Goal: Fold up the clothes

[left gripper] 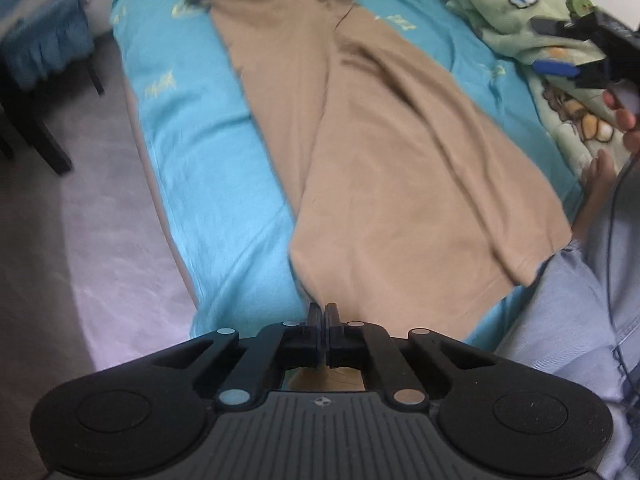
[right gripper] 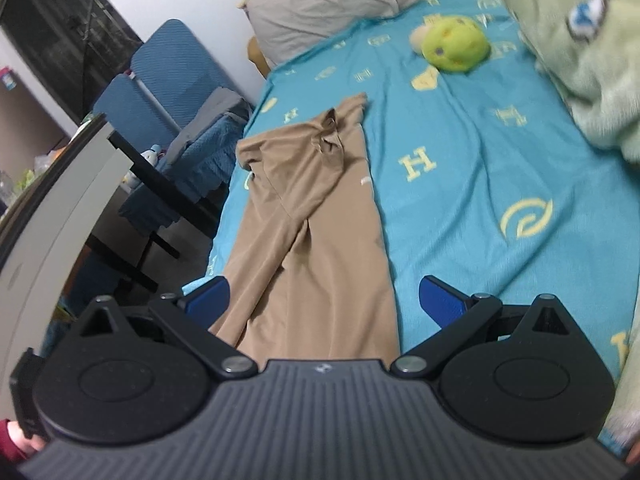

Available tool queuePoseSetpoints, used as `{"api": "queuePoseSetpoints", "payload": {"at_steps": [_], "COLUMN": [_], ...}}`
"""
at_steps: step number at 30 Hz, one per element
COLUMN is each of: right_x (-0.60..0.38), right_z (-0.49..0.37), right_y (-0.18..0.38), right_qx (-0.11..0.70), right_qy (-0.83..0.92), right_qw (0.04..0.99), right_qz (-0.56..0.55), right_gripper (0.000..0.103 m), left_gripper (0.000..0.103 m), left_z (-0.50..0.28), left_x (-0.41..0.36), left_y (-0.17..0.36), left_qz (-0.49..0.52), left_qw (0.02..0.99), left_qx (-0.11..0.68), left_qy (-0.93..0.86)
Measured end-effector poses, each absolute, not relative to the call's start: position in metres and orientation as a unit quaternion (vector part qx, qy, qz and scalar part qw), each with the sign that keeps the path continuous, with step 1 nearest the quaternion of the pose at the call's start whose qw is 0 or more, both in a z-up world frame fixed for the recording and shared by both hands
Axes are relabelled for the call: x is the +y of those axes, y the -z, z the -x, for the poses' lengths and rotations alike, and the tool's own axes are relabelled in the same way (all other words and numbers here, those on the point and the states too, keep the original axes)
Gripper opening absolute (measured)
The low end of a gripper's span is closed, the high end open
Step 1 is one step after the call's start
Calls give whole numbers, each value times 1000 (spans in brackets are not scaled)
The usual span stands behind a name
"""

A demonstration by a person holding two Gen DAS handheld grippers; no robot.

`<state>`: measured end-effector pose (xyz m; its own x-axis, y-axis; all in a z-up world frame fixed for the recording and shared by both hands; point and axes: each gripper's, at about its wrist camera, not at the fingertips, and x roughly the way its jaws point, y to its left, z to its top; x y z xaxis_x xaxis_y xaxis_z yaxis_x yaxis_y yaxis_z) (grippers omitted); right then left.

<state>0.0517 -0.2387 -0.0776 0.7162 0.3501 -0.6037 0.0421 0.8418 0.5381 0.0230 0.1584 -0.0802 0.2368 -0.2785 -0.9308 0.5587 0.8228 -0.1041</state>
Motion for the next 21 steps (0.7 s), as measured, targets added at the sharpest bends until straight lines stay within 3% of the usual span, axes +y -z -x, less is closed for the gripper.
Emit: {"api": "queuePoseSetpoints", "payload": {"at_steps": [7, 13, 15, 18, 20, 21], "right_x": [-254, -258, -256, -251, -247, -245], "right_z": [-52, -47, -45, -43, -42, -41], "right_y": [94, 110, 116, 126, 133, 136], "right_qx": [388, 413, 429, 460, 481, 491], "right_qy": [-65, -79, -85, -85, -84, -84], "right_qw": [864, 840, 829, 812, 800, 793], "right_qz": [-313, -342, -347, -349, -350, -350], "right_gripper": [103, 102, 102, 102, 102, 102], "left_gripper": [1, 4, 15, 46, 78, 87], "left_z": [23, 49, 50, 49, 40, 33], "left_x": [91, 27, 15, 9, 17, 23], "left_y": [2, 39, 65, 77, 84, 89], "left_qz": [-126, -112, -112, -123, -106, -92], "left_qw": [812, 804, 788, 786, 790, 790], "left_qx": [500, 505, 526, 535, 546, 555], "left_qy": [273, 293, 299, 284, 259, 244]}}
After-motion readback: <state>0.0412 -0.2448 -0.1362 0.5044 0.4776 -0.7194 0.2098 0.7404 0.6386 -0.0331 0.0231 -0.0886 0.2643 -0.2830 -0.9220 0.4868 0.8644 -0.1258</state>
